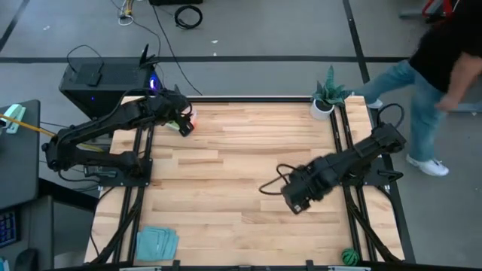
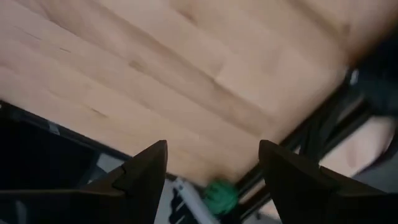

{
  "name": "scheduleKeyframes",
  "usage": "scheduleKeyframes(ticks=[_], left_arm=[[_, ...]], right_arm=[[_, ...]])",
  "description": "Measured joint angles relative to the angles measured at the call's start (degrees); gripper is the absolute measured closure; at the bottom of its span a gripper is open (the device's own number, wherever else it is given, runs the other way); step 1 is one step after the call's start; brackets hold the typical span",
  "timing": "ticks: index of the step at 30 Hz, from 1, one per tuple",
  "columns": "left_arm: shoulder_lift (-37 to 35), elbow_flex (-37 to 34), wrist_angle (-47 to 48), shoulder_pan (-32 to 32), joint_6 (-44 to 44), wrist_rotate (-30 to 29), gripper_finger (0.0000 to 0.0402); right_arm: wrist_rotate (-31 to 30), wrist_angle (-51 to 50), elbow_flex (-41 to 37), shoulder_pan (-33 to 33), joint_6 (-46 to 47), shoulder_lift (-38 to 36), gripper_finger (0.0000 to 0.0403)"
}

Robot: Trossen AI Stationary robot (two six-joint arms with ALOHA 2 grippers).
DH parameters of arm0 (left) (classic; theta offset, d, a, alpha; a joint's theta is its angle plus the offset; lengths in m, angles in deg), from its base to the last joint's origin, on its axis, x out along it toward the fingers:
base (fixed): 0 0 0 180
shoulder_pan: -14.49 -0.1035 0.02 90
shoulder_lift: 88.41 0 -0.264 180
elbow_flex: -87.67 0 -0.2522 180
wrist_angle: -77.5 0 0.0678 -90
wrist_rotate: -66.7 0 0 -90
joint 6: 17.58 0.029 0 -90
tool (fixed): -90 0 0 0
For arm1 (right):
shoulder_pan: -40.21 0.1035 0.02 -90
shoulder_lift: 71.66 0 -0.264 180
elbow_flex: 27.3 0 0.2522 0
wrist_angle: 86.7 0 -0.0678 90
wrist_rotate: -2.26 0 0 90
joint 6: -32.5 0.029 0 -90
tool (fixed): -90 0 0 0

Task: Pick and placing Produce into tupperware
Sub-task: Put the green watermelon into the transparent bin

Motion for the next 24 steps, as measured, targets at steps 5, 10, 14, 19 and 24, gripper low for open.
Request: scheduleKeyframes(ticks=[5, 10, 14, 19, 24], left_arm=[[0.02, 0.00, -1.23, 1.66, 0.21, -0.01, 0.0184], [0.02, 0.00, -2.42, 3.25, 0.26, -0.03, 0.0185], [0.02, 0.00, -2.85, 4.87, 0.29, -0.03, 0.0191], [0.02, 0.00, -4.26, 7.13, 0.40, -0.03, 0.0195], [0.02, 0.00, -5.44, 9.59, 0.40, -0.03, 0.0190]], right_arm=[[1.36, 0.01, 0.00, 6.50, 14.29, 0.00, 0.0145], [2.73, 0.01, 0.00, 12.52, 27.93, 0.00, 0.0145], [3.70, 0.06, 0.00, 17.38, 40.82, 0.00, 0.0145], [4.37, 2.44, 0.00, 23.51, 55.40, 0.00, 0.0145], [5.33, 5.51, 0.00, 26.74, 56.66, 1.87, 0.0145]])
